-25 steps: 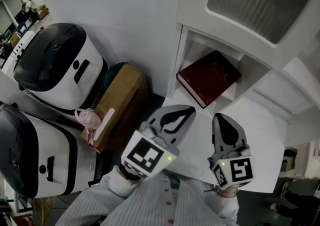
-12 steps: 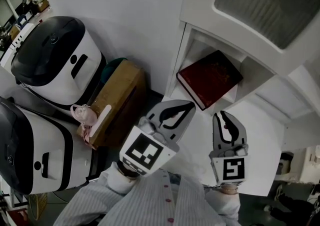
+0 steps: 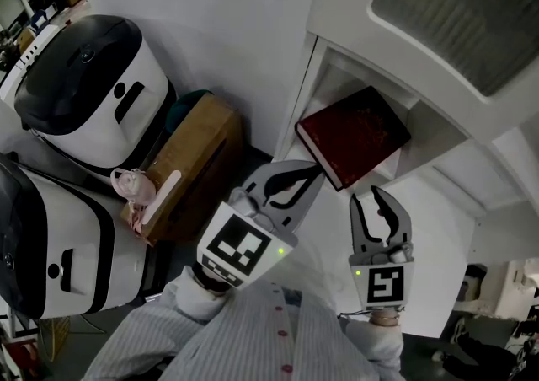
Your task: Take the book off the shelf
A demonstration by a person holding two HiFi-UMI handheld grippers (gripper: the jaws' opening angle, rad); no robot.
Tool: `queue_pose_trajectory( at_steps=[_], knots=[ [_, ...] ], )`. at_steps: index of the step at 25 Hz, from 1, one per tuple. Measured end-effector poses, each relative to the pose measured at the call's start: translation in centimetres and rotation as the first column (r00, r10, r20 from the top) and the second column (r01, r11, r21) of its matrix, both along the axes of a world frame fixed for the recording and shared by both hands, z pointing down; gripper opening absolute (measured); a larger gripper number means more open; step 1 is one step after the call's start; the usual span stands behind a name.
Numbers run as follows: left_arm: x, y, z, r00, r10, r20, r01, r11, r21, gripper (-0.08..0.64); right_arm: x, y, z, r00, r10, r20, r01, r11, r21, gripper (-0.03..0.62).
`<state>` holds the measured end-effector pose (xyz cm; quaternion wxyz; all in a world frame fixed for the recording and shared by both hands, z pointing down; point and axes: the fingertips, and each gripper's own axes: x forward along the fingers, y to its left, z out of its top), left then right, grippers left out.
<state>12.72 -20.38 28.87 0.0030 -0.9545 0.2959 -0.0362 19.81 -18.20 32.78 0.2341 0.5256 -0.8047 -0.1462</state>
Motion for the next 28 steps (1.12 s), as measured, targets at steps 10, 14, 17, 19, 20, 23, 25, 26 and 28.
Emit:
queue_pose_trajectory(
  at_steps=[10,14,17,19,20,23,25,26,28],
  knots=[
    [0.1,-1.6,1.9,0.999,-0.025,0.02,0.026,0.999,-0.045,0.011,0.9,-1.2,3.1,0.949,-0.016,-0.315,0.005,0.999,-0.034,0.187],
    [0.0,-2.2,2.2,0.999,-0.032,0.031,0.034,0.998,-0.053,0.011,1.3,-1.6,3.3,0.938,0.003,-0.347,-0.003,1.0,0.0,0.209],
    [0.0,-2.8,2.6,0.999,-0.036,0.038,0.039,0.997,-0.06,0.011,1.8,-1.9,3.9,0.93,0.014,-0.367,-0.01,1.0,0.014,0.219],
    [0.0,-3.2,3.0,0.998,-0.037,0.042,0.039,0.997,-0.066,0.011,2.1,-2.0,4.5,0.915,0.023,-0.403,-0.02,1.0,0.013,0.221],
    [0.0,-3.4,3.1,0.998,-0.037,0.044,0.039,0.997,-0.069,0.011,2.3,-2.1,4.8,0.906,0.026,-0.423,-0.022,1.0,0.014,0.221],
    [-0.1,-3.9,3.4,0.998,-0.037,0.047,0.04,0.996,-0.077,0.011,2.6,-2.4,5.4,0.874,0.023,-0.486,-0.01,1.0,0.03,0.235],
    [-0.2,-4.2,3.5,0.998,-0.039,0.046,0.042,0.996,-0.081,0.011,2.7,-2.5,5.6,0.849,0.02,-0.529,0.005,0.999,0.045,0.249],
    [-0.2,-4.4,3.5,0.998,-0.04,0.046,0.044,0.996,-0.082,0.011,2.8,-2.6,5.7,0.834,0.022,-0.552,0.01,0.998,0.054,0.256],
    [-0.4,-4.7,3.7,0.998,-0.041,0.047,0.045,0.995,-0.086,0.011,2.9,-2.9,5.8,0.808,0.034,-0.588,0.016,0.997,0.079,0.264]
  ],
)
